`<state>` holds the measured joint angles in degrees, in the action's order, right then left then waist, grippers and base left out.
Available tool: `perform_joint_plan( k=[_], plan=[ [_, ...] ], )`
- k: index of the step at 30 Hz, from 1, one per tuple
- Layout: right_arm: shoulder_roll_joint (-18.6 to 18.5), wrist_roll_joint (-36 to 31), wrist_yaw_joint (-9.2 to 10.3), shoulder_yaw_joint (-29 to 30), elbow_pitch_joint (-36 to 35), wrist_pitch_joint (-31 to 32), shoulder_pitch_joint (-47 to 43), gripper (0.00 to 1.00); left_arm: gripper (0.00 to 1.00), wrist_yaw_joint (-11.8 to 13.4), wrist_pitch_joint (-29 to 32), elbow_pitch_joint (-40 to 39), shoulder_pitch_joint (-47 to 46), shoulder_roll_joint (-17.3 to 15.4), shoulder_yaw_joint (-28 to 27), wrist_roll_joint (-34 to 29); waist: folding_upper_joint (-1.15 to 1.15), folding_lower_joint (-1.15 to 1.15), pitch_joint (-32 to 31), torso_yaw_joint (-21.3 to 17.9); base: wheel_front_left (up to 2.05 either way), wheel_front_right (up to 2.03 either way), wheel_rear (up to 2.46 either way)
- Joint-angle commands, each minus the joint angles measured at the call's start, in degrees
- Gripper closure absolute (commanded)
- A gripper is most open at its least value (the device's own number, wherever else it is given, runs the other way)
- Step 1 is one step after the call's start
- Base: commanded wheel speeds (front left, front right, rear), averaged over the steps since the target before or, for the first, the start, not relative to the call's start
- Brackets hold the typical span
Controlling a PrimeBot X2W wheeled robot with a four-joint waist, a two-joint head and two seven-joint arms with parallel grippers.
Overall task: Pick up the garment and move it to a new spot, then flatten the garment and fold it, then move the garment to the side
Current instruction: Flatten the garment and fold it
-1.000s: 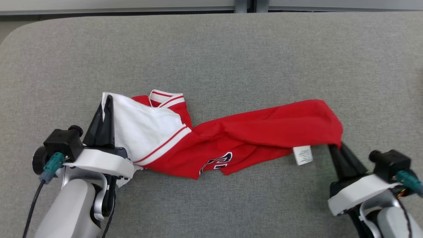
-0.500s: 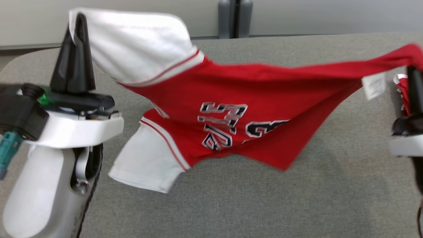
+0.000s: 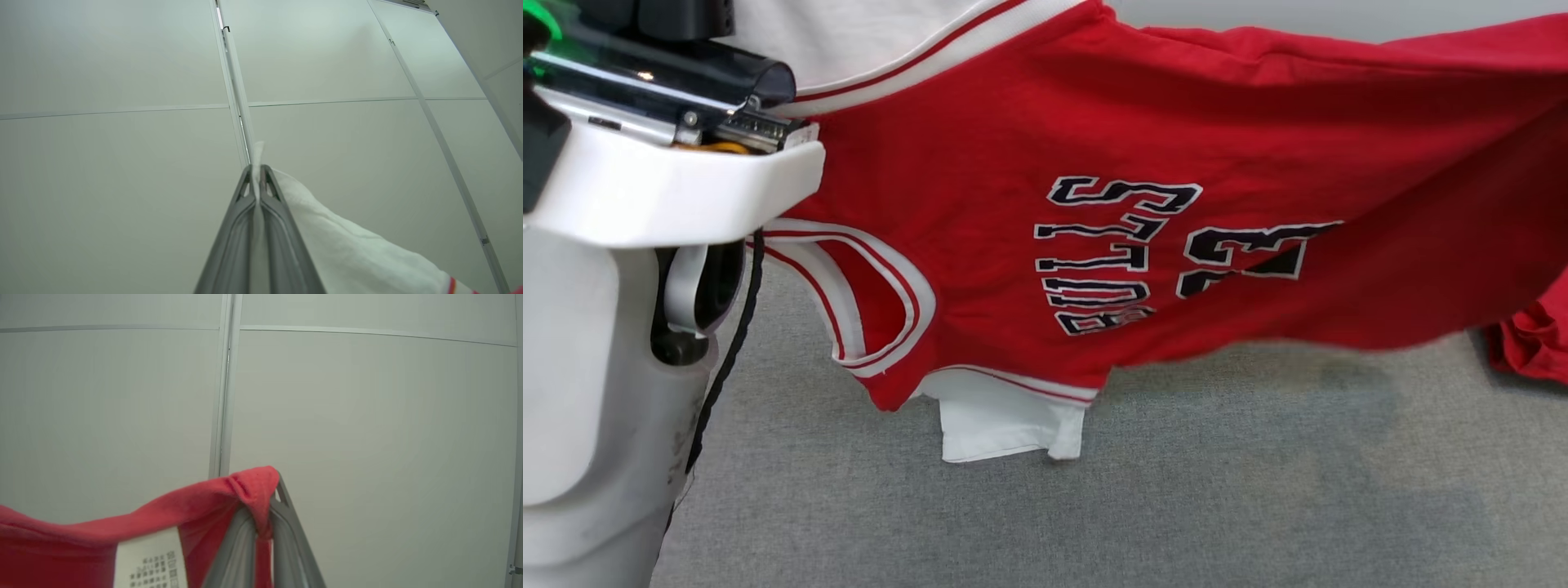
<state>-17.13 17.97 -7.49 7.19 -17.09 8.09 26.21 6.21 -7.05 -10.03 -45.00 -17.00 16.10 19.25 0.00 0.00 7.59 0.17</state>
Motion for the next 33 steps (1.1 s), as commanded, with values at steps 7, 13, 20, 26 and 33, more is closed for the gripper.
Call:
perform_joint_plan(
  k=[7, 13, 20, 26, 33],
  plan=[
    [0.58, 2.77, 0.0, -0.62, 3.41, 1.9, 4.23, 1.0, 1.0, -1.86, 0.8, 6.72, -5.57, 0.66, -0.05, 2.26, 0.0, 0.0, 3.02, -0.18, 0.0, 0.0, 0.0],
    [0.5, 6.47, -0.01, -2.54, 12.01, 2.09, 15.55, 1.0, 1.0, -4.49, -0.91, 18.51, -16.6, 1.76, 1.0, 1.33, 0.0, 0.0, 9.82, -0.21, 0.0, 0.0, 0.0],
    [2.26, 9.55, 0.0, -8.59, 27.41, -2.37, 34.7, 1.0, 1.0, -7.4, -5.41, 36.72, -32.73, 3.02, 0.74, 0.53, 0.0, 0.0, 16.21, -2.01, 0.0, 0.0, 0.0],
    [5.7, 12.05, 0.0, -14.68, 42.07, -11.26, 47.87, 1.0, 1.0, -8.02, -7.68, 47.74, -43.39, 2.23, -1.01, -0.63, 0.0, 0.0, 17.97, -4.63, 0.0, 0.0, 0.0],
    [7.84, 14.63, 0.0, -22.78, 57.52, -17.07, 55.21, 1.0, 1.0, -8.74, -8.04, 55.81, -46.95, 2.9, -2.22, -1.32, 0.0, 0.0, 19.57, -4.74, 0.0, 0.0, 0.0]
  ],
)
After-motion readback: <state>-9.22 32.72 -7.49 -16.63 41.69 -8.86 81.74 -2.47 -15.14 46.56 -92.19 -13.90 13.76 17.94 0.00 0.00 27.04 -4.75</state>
